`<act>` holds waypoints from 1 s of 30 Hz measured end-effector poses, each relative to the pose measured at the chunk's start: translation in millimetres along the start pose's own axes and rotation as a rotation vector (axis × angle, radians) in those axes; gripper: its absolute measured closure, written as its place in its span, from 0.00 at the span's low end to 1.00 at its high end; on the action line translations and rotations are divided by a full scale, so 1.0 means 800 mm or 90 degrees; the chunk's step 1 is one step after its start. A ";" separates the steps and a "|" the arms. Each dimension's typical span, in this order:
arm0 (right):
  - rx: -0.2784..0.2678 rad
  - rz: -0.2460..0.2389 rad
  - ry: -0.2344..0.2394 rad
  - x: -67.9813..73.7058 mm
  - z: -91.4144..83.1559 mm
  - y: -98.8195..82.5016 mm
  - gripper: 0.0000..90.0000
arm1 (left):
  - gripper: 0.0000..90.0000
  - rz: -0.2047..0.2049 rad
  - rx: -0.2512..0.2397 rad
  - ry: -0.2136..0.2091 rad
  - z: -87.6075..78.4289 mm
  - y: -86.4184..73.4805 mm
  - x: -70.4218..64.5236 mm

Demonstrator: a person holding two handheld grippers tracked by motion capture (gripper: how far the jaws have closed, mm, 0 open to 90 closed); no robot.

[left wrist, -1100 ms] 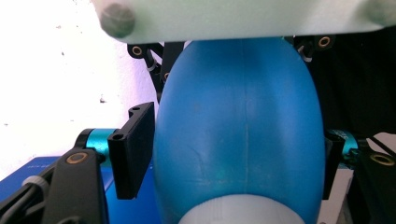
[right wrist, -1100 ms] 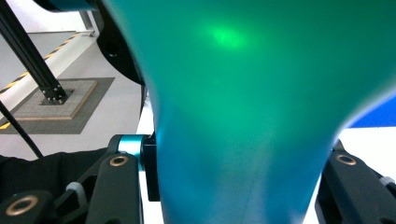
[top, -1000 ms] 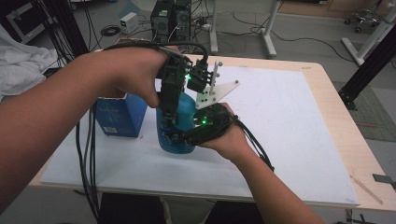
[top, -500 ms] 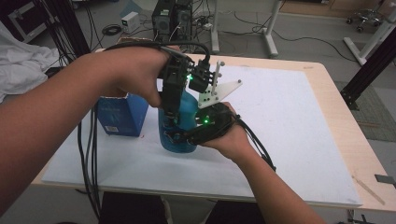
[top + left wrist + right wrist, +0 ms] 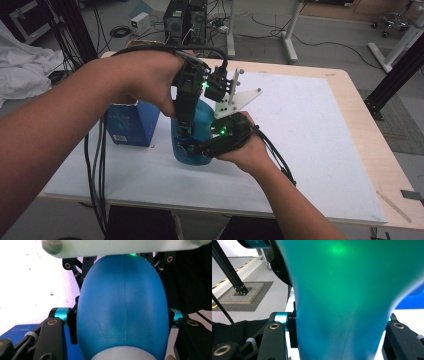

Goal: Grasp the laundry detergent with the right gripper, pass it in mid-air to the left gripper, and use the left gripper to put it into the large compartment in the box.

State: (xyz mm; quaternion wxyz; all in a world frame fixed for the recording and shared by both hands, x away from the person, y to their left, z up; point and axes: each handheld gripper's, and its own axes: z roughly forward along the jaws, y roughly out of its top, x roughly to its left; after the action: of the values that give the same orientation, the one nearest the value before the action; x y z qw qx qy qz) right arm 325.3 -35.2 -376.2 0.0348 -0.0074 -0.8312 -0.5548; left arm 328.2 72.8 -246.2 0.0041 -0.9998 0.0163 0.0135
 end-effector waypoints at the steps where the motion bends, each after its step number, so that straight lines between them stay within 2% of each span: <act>1: 0.002 -0.001 0.000 0.000 0.000 0.000 0.50 | 0.44 0.002 0.002 0.000 0.000 0.001 0.001; 4: 0.009 0.005 -0.003 0.001 -0.001 0.000 0.48 | 0.44 -0.003 0.003 -0.003 0.002 0.002 0.001; 8: 0.008 0.016 -0.009 0.000 -0.008 0.000 0.35 | 0.44 -0.004 0.010 -0.002 0.004 0.003 0.003; 13: 0.048 0.010 -0.021 0.002 -0.024 -0.004 0.25 | 0.44 -0.016 0.008 -0.003 0.001 -0.001 0.005; 17: 0.066 0.011 -0.030 0.001 -0.043 -0.003 0.25 | 0.44 -0.020 0.010 -0.006 -0.002 -0.003 0.008; 22: 0.088 0.010 -0.049 -0.002 -0.065 -0.002 0.21 | 0.44 -0.036 0.013 -0.011 -0.007 -0.007 0.011; 24: 0.095 0.009 -0.050 -0.002 -0.073 -0.002 0.21 | 0.44 -0.043 0.014 -0.011 -0.009 -0.007 0.013; 26: 0.108 0.011 -0.061 -0.002 -0.080 -0.001 0.15 | 0.44 -0.048 0.014 -0.009 -0.012 -0.007 0.014; 30: 0.131 0.002 -0.065 -0.001 -0.091 0.005 0.15 | 0.44 -0.054 0.016 -0.011 -0.017 -0.008 0.016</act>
State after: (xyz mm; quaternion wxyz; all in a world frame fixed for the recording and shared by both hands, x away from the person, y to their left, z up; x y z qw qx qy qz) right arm 329.9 -100.7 -345.2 -0.0063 -0.0330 -0.8846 -0.4652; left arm 341.9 78.7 -232.8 0.0177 -0.9993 -0.0263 0.0214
